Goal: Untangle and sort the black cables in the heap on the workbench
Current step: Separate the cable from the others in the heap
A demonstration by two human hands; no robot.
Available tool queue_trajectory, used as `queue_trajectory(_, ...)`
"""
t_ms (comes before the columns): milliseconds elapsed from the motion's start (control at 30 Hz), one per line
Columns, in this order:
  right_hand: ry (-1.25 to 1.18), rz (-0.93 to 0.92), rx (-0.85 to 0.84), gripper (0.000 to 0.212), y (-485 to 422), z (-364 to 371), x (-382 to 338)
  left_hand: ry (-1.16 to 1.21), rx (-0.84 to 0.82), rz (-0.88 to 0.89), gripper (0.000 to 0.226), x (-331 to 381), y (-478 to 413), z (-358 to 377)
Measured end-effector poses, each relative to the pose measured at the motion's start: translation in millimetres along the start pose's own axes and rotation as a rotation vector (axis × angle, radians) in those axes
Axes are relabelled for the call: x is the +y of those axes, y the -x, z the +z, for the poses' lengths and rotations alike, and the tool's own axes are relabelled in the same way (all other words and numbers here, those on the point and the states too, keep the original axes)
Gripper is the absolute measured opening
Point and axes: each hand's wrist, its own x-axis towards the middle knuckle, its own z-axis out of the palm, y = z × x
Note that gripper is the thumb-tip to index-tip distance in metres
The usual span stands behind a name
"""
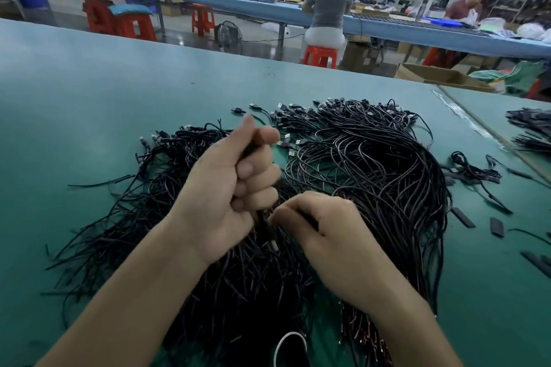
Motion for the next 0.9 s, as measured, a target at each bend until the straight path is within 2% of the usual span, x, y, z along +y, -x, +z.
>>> queue_trajectory(100,0.015,-0.057,-0.071,0.013,2,-3,-7,-0.115,0.161,0.162,0.042,-10,-6,-7)
queue_trajectory(167,0.027,-0.077,-0.066,0.012,3,-8,-9,-0.26,0.159,0.237,0.039,-16,-7,-9)
queue_trajectory(233,0.024,-0.102,-0.023,0.013,4,-14,-10,-0.545,0.134,0.289,0.037,-21,-7,-10)
queue_trajectory(300,0.013,-0.134,0.044,0.013,5,-19,-9,-0.913,0.064,0.257,0.042,-24,-3,-8)
queue_trajectory(367,-0.022,-0.149,0.13,0.015,5,-26,-8,-1.058,-0.038,0.08,0.051,-25,1,-3)
queue_trajectory(433,-0.095,-0.149,0.206,0.017,6,-32,-8,-1.019,-0.111,-0.118,0.064,-22,5,1)
queue_trajectory(500,-0.178,-0.15,0.273,0.022,5,-35,-8,-0.964,-0.176,-0.239,0.072,-16,8,2)
queue_trajectory(533,-0.23,-0.151,0.298,0.024,5,-35,-7,-0.871,-0.227,-0.286,0.071,-13,9,3)
queue_trajectory(633,-0.314,-0.092,0.326,0.034,3,-30,-5,-0.387,-0.366,-0.335,0.06,-1,11,5)
queue_trajectory(733,-0.23,0.024,0.178,0.04,1,-19,-4,-0.052,-0.346,-0.229,0.047,2,8,3)
queue_trajectory(800,-0.153,0.056,0.044,0.04,3,-11,-5,0.095,-0.224,-0.11,0.046,1,3,1)
queue_trajectory(867,-0.087,0.047,-0.054,0.035,4,-8,-8,0.134,-0.084,0.027,0.045,-4,-3,-3)
queue_trajectory(900,-0.068,0.032,-0.083,0.031,5,-7,-9,0.063,-0.031,0.1,0.044,-7,-5,-7)
